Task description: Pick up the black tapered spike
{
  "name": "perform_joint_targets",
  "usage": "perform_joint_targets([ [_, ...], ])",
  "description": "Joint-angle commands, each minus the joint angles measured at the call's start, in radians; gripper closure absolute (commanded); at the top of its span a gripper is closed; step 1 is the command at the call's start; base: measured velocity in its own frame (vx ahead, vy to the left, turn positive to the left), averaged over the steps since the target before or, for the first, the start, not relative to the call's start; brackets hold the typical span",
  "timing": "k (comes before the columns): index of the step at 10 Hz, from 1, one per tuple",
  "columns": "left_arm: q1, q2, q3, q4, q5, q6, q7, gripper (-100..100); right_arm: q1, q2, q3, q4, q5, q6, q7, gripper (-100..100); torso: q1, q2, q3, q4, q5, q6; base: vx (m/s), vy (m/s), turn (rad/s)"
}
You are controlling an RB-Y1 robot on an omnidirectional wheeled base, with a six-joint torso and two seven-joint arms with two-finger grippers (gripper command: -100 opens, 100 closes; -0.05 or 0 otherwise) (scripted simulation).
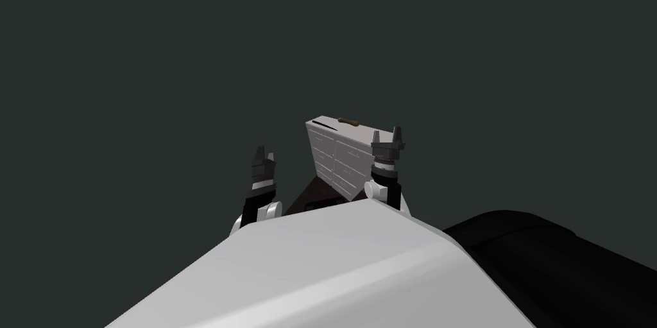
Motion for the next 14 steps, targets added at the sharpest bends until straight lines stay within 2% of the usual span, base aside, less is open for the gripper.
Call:
perform_joint_targets([
  [1, -0.023, 0.043, 0.009, 0.013, -0.005, 0.016, 0.007, -100, 0.0, 0.0, 0.0, 0.0, 0.0, 0.0, 0.0, 0, 0.0, 0.0, 0.0, 0.0, 0.0, 0.0, -0.019, -0.006, 0.018],
  [3, -0.078, 0.106, 0.029, 0.045, -0.015, 0.057, 0.022, -100, 0.0, 0.0, 0.0, 0.0, 0.0, 0.0, 0.0, 0, -0.001, 0.002, 0.001, 0.0, 0.0, 0.0, -0.063, -0.031, 0.023],
  [4, -0.078, 0.108, 0.029, 0.045, -0.015, 0.057, 0.022, -100, 0.0, 0.0, 0.0, 0.0, 0.0, 0.0, 0.0, 0, -0.002, 0.004, 0.002, 0.001, 0.0, 0.0, -0.066, -0.021, 0.006],
  [6, -0.145, 0.173, 0.06, 0.096, -0.031, 0.116, 0.042, -100, 0.0, 0.0, 0.0, 0.0, 0.0, 0.0, 0.0, 0, -0.001, 0.004, 0.002, 0.001, 0.0, 0.0, -0.067, -0.031, 0.015],
  [7, -0.159, 0.173, 0.06, 0.096, -0.031, 0.119, 0.042, -100, 0.0, 0.0, 0.0, 0.0, 0.0, 0.0, 0.0, 0, -0.002, 0.005, 0.003, 0.001, 0.0, 0.0, -0.056, -0.024, 0.01],
  [8, -0.19, 0.204, 0.079, 0.128, -0.041, 0.158, 0.053, -100, 0.0, 0.0, 0.0, 0.0, 0.0, 0.0, 0.0, 0, -0.001, 0.004, 0.002, 0.001, 0.0, 0.0, -0.057, -0.035, 0.005],
  [9, -0.208, 0.204, 0.079, 0.128, -0.041, 0.159, 0.053, -100, 0.0, 0.0, 0.0, 0.0, 0.0, 0.0, 0.0, 0, -0.002, 0.003, 0.002, 0.001, 0.0, 0.0, -0.05, -0.025, 0.005],
  [10, -0.247, 0.233, 0.1, 0.164, -0.051, 0.199, 0.064, -100, 0.0, 0.0, 0.0, 0.0, 0.0, 0.0, 0.0, 0, -0.001, 0.003, 0.002, 0.001, 0.0, 0.0, -0.059, -0.029, 0.002],
  [11, -0.262, 0.233, 0.1, 0.164, -0.051, 0.203, 0.064, -100, 0.0, 0.0, 0.0, 0.0, 0.0, 0.0, 0.0, 0, -0.002, 0.003, 0.002, 0.001, 0.0, 0.0, -0.05, -0.027, 0.003],
  [12, -0.297, 0.261, 0.123, 0.204, -0.062, 0.241, 0.075, -100, 0.0, 0.0, 0.0, 0.0, 0.0, 0.0, 0.0, 0, -0.002, 0.003, 0.002, 0.001, 0.0, 0.0, -0.074, -0.028, -0.003],
  [13, -0.321, 0.261, 0.123, 0.204, -0.062, 0.252, 0.075, -100, 0.0, 0.0, 0.0, 0.0, 0.0, 0.0, 0.0, 0, -0.002, 0.004, 0.002, 0.001, 0.0, 0.0, -0.064, -0.022, -0.002],
  [14, -0.357, 0.287, 0.148, 0.248, -0.074, 0.286, 0.085, -100, 0.0, 0.0, 0.0, 0.0, 0.0, 0.0, 0.0, 0, -0.001, 0.004, 0.002, 0.001, 0.0, 0.0, -0.067, -0.034, -0.012],
])
